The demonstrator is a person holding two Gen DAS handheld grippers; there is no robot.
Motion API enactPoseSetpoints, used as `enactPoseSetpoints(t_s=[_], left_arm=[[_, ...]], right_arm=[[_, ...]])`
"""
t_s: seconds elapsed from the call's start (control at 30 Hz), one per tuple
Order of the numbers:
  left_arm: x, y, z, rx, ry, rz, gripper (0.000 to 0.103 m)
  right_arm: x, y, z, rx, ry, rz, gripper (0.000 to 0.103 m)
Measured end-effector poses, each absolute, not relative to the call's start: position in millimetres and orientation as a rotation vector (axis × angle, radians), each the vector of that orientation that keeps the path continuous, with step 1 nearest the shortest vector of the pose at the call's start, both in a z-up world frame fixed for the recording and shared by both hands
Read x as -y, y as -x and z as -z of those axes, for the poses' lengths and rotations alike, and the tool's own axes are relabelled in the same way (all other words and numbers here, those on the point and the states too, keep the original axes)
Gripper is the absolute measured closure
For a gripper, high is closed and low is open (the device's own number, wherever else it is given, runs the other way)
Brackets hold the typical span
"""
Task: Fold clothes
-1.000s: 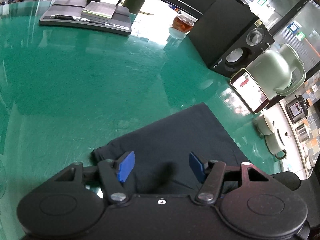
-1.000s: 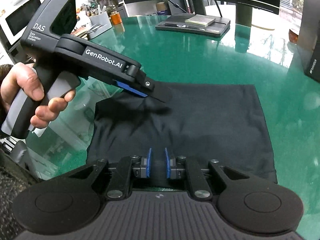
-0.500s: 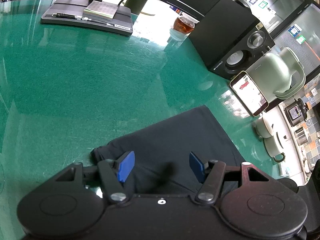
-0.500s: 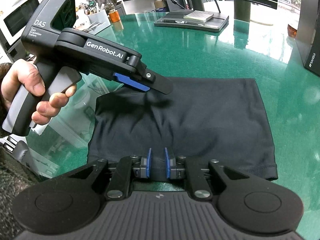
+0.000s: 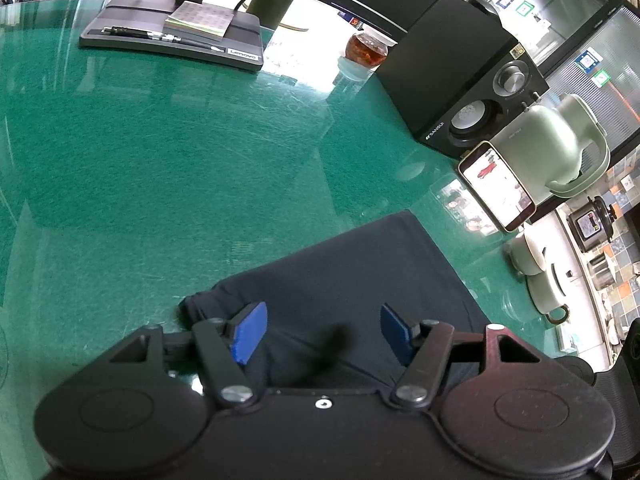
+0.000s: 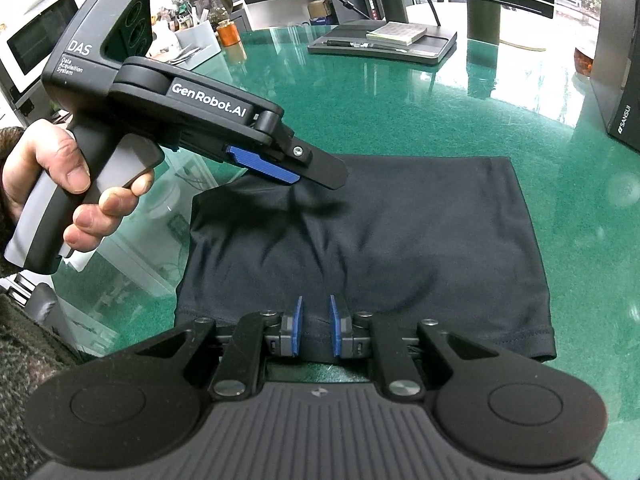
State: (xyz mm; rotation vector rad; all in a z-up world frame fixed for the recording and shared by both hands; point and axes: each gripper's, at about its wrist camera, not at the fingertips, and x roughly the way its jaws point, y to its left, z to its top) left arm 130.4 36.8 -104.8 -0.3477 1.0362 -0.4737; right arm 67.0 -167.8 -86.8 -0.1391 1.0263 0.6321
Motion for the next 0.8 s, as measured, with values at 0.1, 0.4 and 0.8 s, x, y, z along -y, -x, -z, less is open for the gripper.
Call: enactPoseSetpoints(t_s=[0.1,0.4,0.8], left_arm=[[-36.5,-130.4,104.7,-1.037,0.346,0.475,0.040],[-35.9,-131.1,104.6,-1.036,0.342,0.478,0.039],[-34.6,-131.9,104.3,-1.036,0.337,0.484,0.036]], right_arm=[[167.8,-67.1,86.7,-1.027,0.138,-0.633,0.089],[167.6,-65.9,86.4,-1.027,0.136,-0.632,0.089],[167.2,-66.8,86.6,-1.029,0.129,-0.636,0.087]])
